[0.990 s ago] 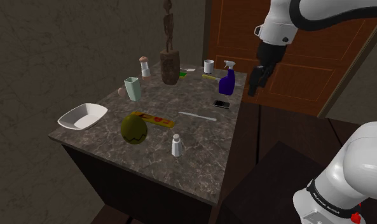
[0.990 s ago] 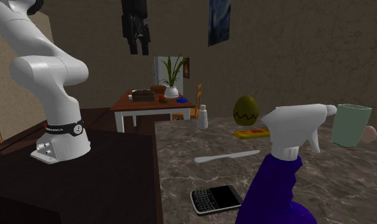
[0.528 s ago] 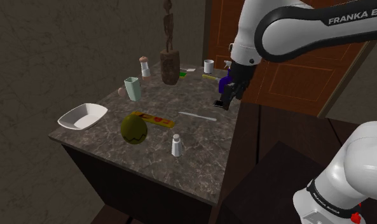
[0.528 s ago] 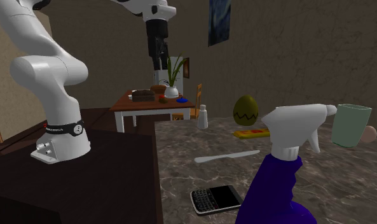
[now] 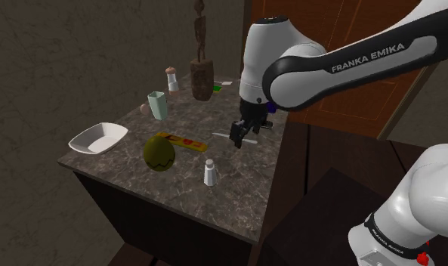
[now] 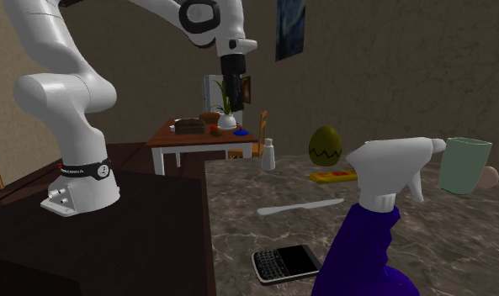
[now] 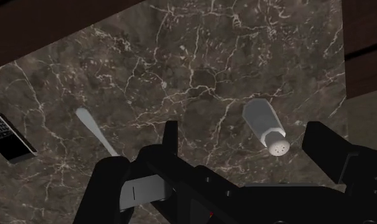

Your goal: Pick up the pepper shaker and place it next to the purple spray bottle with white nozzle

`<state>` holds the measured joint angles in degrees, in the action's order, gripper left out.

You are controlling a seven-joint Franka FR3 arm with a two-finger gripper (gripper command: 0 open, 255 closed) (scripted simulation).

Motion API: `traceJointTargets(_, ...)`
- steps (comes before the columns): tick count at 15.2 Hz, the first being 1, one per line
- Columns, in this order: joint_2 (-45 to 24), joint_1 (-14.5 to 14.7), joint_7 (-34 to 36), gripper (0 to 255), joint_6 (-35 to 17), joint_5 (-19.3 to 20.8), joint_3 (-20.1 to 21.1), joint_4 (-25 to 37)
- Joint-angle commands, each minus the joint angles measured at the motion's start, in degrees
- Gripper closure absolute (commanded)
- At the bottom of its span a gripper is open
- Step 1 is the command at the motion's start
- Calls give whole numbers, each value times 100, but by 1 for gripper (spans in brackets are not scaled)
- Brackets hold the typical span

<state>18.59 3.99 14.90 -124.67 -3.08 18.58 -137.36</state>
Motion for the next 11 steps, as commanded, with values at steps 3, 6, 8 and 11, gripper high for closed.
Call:
traceJointTargets(3,-934,-75,678,0,-527,487,383,428)
traceJointTargets(6,-1633,-75,1281,0,-775,1014,601,823)
traceJointTargets(8,-2117,-22,1703,0,-879,1423,682,1133)
traceJointTargets(11,-2762,141,2240,0,-940,1974,686,1599)
